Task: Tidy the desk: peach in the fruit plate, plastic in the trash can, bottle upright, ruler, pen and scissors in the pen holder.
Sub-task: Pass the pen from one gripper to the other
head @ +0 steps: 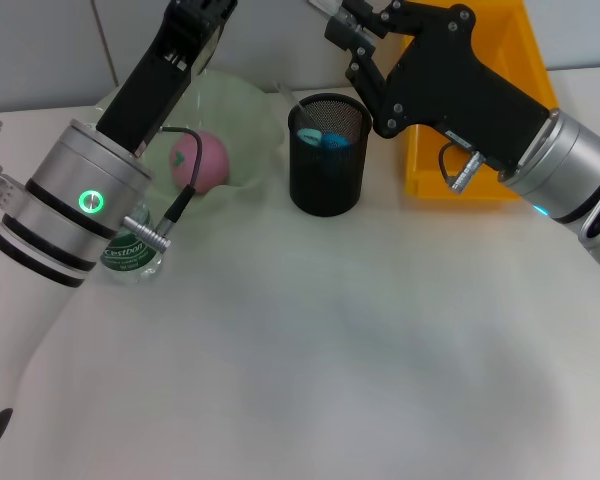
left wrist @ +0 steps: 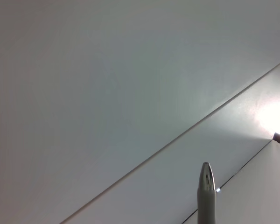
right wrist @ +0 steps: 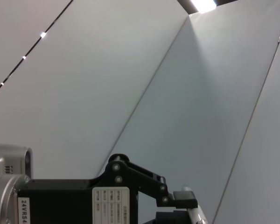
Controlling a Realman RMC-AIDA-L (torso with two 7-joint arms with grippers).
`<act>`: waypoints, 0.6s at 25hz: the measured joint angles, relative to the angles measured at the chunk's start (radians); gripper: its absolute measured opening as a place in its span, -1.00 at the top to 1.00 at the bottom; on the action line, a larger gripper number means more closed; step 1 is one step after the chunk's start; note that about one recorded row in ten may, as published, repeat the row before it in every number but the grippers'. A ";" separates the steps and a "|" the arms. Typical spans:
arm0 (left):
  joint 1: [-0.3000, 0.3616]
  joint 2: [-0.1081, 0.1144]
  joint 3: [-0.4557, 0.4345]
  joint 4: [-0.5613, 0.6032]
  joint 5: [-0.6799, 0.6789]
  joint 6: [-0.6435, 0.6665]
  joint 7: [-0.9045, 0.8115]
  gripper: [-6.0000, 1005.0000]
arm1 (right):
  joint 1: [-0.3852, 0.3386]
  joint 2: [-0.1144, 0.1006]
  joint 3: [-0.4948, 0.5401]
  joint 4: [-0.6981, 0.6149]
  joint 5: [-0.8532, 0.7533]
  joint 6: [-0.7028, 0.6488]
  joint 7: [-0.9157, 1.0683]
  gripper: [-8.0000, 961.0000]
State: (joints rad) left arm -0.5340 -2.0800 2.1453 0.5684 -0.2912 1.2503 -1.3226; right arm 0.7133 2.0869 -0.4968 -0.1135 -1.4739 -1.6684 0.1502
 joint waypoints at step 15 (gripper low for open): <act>0.008 0.000 0.008 -0.002 0.024 0.057 0.061 0.19 | -0.013 -0.001 0.003 -0.002 0.020 -0.032 0.000 0.72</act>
State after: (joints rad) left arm -0.5261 -2.0800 2.1532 0.5665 -0.2675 1.3076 -1.2618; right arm 0.7005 2.0861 -0.4938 -0.1152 -1.4543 -1.7000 0.1502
